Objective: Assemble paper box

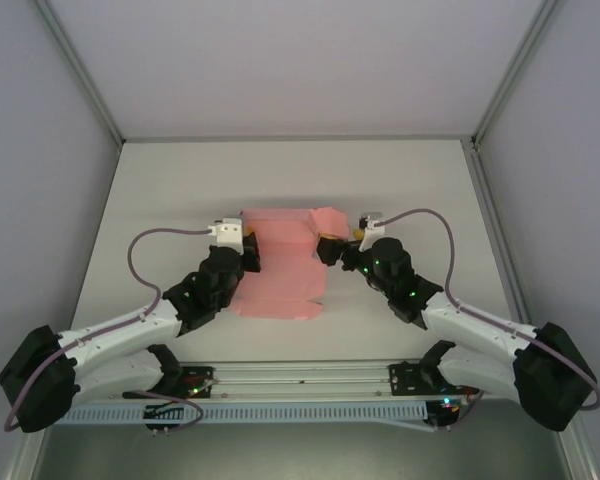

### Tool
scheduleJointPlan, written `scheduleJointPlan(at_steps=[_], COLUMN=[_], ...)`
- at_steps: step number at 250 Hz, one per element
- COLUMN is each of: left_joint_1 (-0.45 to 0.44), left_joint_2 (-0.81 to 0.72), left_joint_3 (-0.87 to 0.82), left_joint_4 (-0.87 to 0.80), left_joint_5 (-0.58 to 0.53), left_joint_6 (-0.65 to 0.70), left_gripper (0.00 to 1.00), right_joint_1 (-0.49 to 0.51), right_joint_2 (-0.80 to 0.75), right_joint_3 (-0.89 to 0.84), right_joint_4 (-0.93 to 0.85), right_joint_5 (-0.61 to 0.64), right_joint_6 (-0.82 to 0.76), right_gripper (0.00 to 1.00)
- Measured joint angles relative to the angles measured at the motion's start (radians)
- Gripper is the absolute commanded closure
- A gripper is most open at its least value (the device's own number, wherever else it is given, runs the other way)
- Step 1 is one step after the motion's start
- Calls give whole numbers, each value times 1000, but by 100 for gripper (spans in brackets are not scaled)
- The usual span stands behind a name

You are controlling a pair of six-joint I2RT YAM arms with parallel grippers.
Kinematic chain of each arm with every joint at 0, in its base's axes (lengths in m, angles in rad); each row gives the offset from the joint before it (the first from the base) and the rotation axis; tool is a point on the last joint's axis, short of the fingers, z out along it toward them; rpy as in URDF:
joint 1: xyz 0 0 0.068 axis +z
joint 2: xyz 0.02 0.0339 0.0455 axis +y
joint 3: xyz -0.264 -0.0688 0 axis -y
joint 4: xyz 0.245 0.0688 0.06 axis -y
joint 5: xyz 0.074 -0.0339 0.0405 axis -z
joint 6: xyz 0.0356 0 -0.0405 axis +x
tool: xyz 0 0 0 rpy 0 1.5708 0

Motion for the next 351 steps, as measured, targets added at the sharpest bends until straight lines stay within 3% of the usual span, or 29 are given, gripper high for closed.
scheduleJointPlan(at_steps=[95,146,179,287,351], left_joint_1=[10,10,13,50,50], left_joint_2=[12,12,10,-25,-30], left_joint_3=[0,0,0,-5,-6], left_joint_4=[-1,0,-1,-31,-39], left_joint_5=[6,8,8,16,58], left_joint_6=[-1,-11,-26,-27,-22], left_gripper=[100,100,100,100,100], right_joint_1=[62,71,74,55,-92], right_joint_2=[188,185,92,-433,-418], right_joint_3=[112,122,98,-32,30], right_joint_4=[41,34,-1,-293,-471], right_joint_5=[-17,6,40,232,282], right_joint_6=[-32,-38,-39,-27,-15], right_gripper=[0,0,0,0,0])
